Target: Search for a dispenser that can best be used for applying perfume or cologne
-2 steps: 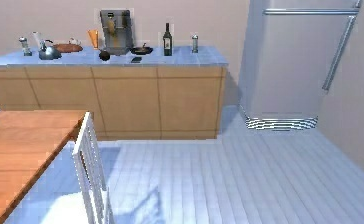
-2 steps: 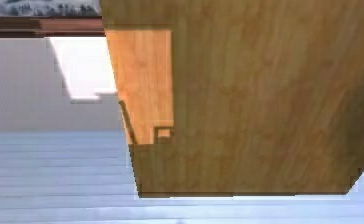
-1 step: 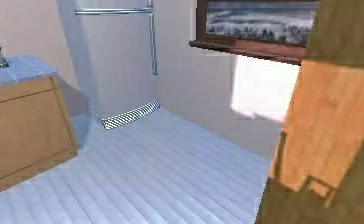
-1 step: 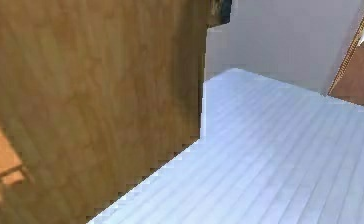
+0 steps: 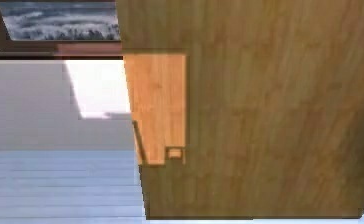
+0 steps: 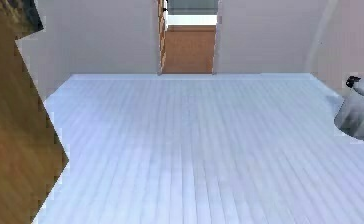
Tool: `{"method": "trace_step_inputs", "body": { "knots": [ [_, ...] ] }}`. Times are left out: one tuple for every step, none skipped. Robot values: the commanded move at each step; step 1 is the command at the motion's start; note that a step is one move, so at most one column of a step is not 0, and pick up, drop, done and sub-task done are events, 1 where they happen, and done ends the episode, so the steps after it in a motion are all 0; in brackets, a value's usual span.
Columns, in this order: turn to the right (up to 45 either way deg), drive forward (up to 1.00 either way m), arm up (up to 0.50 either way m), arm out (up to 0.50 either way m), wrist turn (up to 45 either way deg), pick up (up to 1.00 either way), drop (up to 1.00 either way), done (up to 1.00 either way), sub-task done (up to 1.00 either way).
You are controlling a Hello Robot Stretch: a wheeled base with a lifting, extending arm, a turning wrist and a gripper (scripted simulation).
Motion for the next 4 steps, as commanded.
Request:
{"method": "trace_step_inputs", "body": {
  "knots": [
    [33.0, 0.00, 0.00, 0.00, 0.0, 0.00, 0.00, 0.00, 0.00],
    [0.0, 0.05, 0.00, 0.00, 0.0, 0.00, 0.00, 0.00, 0.00],
    [-45.0, 0.00, 0.00, 0.00, 0.0, 0.00, 0.00, 0.00, 0.00],
    [-45.0, 0.00, 0.00, 0.00, 0.0, 0.00, 0.00, 0.00, 0.00]
  ]
}}
